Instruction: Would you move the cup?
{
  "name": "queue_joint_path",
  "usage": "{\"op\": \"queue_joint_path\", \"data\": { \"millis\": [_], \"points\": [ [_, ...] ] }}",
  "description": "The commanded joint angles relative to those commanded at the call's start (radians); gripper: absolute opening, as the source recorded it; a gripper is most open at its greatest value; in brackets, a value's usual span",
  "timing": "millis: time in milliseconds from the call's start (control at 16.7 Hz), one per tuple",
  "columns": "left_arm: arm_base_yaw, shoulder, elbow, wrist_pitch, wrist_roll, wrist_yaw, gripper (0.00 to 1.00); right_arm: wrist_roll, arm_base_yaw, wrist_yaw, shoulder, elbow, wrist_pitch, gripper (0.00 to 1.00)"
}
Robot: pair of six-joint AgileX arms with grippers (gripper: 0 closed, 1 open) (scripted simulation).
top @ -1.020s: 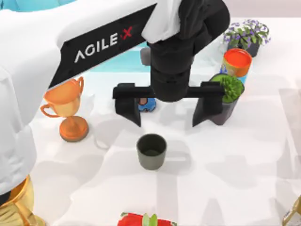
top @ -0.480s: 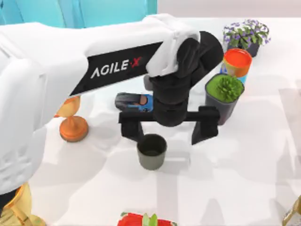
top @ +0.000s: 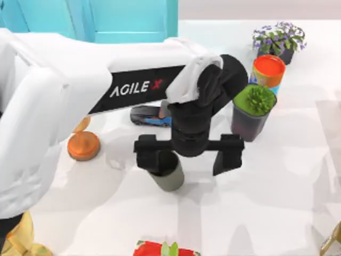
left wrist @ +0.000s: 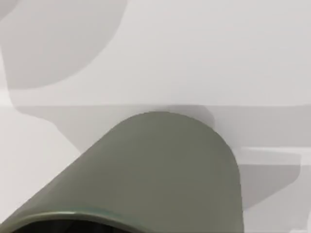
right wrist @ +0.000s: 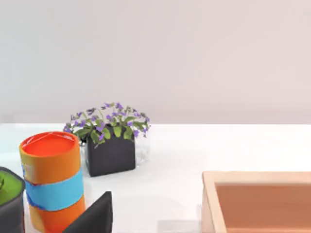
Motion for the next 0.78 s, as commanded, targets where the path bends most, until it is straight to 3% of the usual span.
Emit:
{"op": "queue_joint_path", "data": {
  "millis": [720, 780],
  "points": [
    [0.000, 0.000, 0.000, 0.000, 0.000, 0.000, 0.02, 0.000, 0.000, 0.000, 0.000, 0.000, 0.000, 1.00],
    [0.000, 0.000, 0.000, 0.000, 0.000, 0.000, 0.00, 0.000, 0.000, 0.000, 0.000, 0.000, 0.000, 1.00]
  ]
}}
